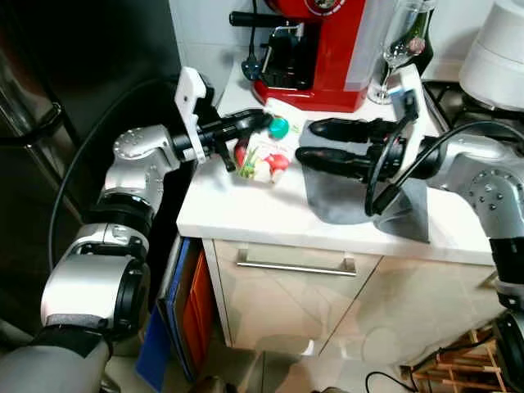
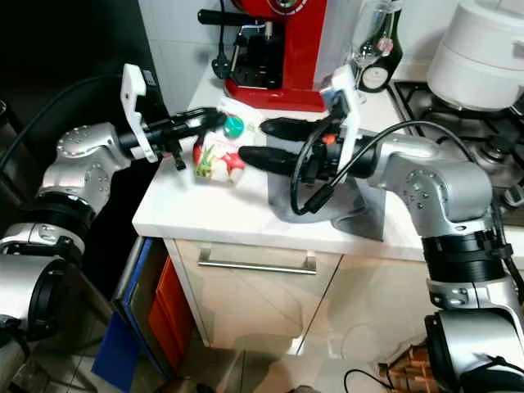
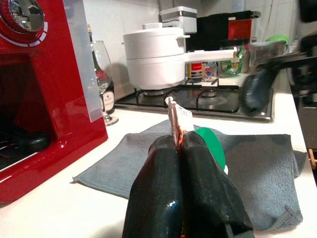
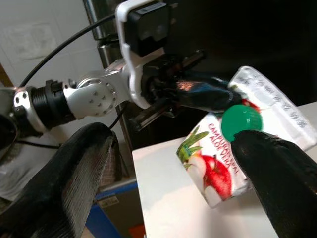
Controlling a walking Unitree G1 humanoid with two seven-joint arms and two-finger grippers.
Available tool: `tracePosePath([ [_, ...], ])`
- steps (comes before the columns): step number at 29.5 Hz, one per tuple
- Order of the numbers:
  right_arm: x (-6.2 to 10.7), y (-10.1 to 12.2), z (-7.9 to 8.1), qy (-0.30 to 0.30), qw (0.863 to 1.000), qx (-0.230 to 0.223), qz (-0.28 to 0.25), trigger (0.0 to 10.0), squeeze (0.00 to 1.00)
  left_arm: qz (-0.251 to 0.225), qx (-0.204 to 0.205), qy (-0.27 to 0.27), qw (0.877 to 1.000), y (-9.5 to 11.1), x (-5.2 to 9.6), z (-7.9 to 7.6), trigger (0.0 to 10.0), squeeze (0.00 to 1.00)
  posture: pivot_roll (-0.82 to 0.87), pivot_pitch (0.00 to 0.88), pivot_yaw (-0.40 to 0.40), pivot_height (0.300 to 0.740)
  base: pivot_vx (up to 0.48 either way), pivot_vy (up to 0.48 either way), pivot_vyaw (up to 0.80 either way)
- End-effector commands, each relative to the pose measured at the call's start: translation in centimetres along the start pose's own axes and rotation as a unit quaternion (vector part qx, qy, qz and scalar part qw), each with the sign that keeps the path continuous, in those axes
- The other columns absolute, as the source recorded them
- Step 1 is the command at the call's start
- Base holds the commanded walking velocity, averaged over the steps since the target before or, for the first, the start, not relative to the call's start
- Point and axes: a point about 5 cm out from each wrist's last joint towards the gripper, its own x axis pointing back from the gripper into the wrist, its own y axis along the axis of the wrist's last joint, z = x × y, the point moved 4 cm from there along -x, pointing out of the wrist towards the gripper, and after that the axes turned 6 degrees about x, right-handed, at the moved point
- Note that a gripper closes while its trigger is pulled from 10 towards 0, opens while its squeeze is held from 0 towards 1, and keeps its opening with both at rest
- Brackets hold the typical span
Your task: Restocking fridge
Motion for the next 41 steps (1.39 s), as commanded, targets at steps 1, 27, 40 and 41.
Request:
tracePosePath([
  [1, 0.1, 0.4, -1.0, -0.015, 1.0, 0.0, -0.008, 10.0, 0.0, -0.015, -0.016, -0.01, 1.0, 1.5, -0.4, 0.1, 10.0, 0.0, -0.15, 0.0, 0.039, 0.74, 0.0, 0.0, 0.0],
  [27, -1.0, -0.1, -4.7, -0.072, 0.996, -0.016, -0.044, 10.0, 0.0, -0.06, -0.004, -0.055, 0.997, 3.1, -1.1, -1.0, 10.0, 0.0, -0.13, 0.0, 0.04, 0.74, 0.0, 0.0, 0.0],
  [40, -2.0, 0.5, -5.5, -0.088, 0.992, -0.018, -0.085, 10.0, 0.0, -0.065, 0.009, -0.078, 0.995, 3.1, -1.8, -1.8, 10.0, 0.0, -0.13, 0.0, 0.059, 0.74, 0.0, 0.0, 0.0],
  [41, -1.9, 0.7, -5.7, -0.093, 0.991, -0.018, -0.092, 10.0, 0.0, -0.064, 0.012, -0.081, 0.995, 3.1, -1.8, -1.9, 10.0, 0.0, -0.14, 0.0, 0.06, 0.74, 0.0, 0.0, 0.0],
])
